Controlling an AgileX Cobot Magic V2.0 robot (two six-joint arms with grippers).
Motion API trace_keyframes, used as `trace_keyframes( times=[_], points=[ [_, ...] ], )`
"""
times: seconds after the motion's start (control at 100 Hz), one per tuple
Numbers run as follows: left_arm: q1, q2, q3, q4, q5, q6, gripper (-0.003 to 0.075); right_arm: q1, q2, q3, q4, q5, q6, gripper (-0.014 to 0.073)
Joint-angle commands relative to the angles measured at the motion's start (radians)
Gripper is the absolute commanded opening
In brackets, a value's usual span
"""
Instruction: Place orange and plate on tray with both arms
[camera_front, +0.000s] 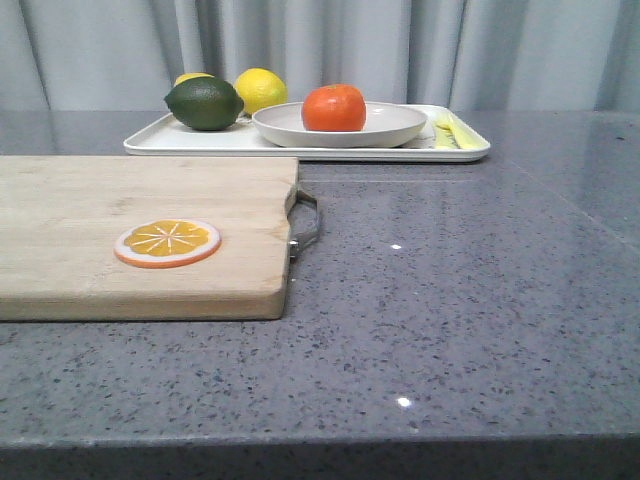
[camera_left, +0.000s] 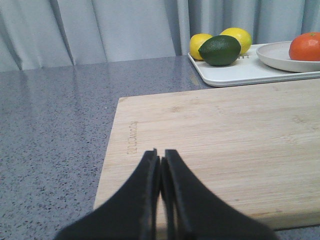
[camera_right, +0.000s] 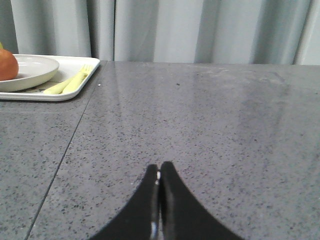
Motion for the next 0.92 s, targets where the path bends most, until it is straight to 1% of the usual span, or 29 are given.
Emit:
trace_keyframes(
  times=[0.0,0.25,0.91],
  points=[
    [0.003,-0.032,0.007,-0.01,-0.078,0.0,-0.002,0.0,-0.012,-0.01,0.028,-0.093,0.005,-0.0102],
    [0.003,-0.032,0.007,-0.01,-0.078,0.0,-0.002,0.0,-0.012,-0.01,0.032,-0.093,-0.028,-0.0102],
    [0.003,-0.032,0.007,-0.01,-0.078,0.0,-0.002,0.0,-0.012,-0.01,0.032,-0.093,-0.029,-0.0102]
  ],
)
